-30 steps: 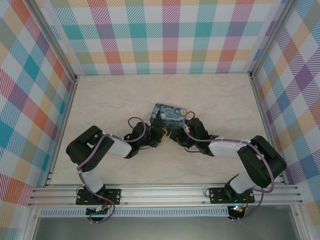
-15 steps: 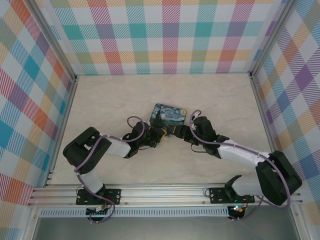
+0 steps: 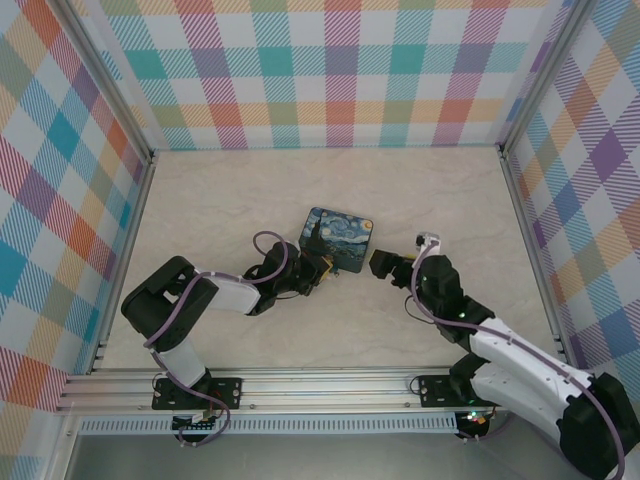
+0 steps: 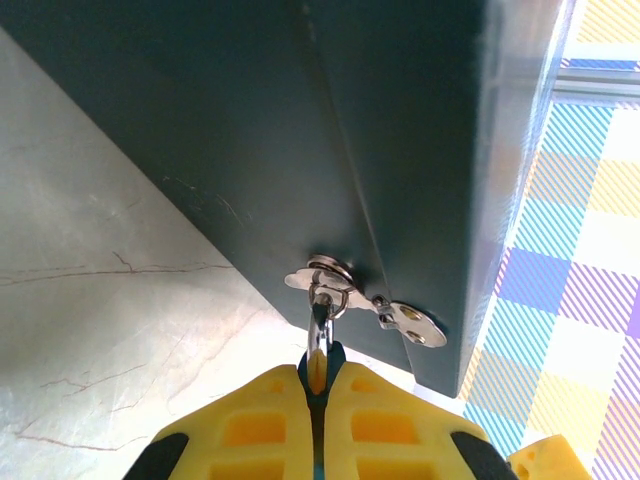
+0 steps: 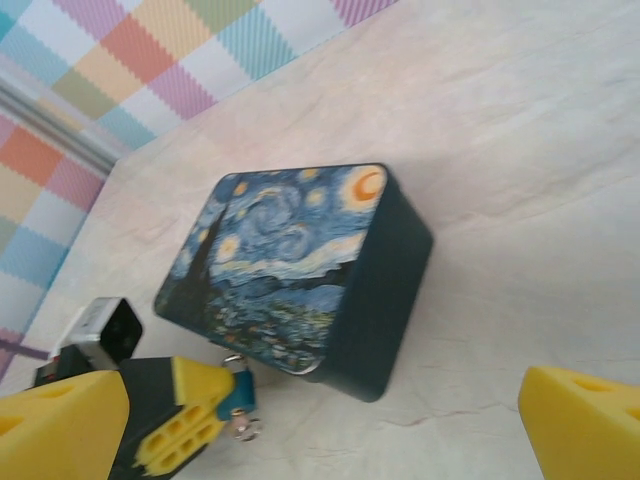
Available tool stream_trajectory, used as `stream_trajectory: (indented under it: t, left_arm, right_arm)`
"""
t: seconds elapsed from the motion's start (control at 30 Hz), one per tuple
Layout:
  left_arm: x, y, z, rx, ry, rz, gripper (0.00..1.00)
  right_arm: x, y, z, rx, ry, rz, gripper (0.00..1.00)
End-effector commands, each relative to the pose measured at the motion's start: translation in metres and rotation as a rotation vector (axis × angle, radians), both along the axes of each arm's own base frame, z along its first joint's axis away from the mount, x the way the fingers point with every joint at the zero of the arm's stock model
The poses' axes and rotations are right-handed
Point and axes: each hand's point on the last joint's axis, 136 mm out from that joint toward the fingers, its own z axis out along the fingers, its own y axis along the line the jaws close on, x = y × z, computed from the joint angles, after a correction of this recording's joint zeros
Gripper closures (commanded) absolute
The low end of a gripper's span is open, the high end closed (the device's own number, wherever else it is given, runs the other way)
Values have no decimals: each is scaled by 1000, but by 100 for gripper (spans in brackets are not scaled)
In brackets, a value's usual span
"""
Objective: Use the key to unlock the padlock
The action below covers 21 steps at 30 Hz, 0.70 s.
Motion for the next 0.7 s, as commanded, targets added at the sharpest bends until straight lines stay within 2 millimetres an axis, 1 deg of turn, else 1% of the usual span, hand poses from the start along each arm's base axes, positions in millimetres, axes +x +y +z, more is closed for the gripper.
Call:
stream_trajectory:
  t: [0.0,0.13,0.23,0.3,0.4,0.5,0.57,0.67]
  left_arm:
    - [6,-2,17,-4,-40,5,96]
    - [7,-2,18,-4,-42,7,96]
    - [7,-2,17,1,-41,6,97]
    - [7,-2,18,1,-41,6,97]
    - [8,-2,19,0,-43,7,97]
    - [8,-3,19,0,-44,7,97]
    - [8,-3,19,0,-43,8,96]
    - [10,-3,21,-3,-42,8,96]
  right_arm:
    - [3,-17,7,-47,-68,-65,0]
    - [-4,-7,2,-144,-65,44,0]
    - [-5,1,-2,-216,-46,108,0]
    - [-5,9,-3,-251,-53,153,0]
    - [-6,28,-4,-347,-85,245,0]
    - [-11,51,-11,-516,-133,356,0]
    - [-14,64,-18,-702,-208,404,0]
    - [-15,78,-29,-935,-333,446,0]
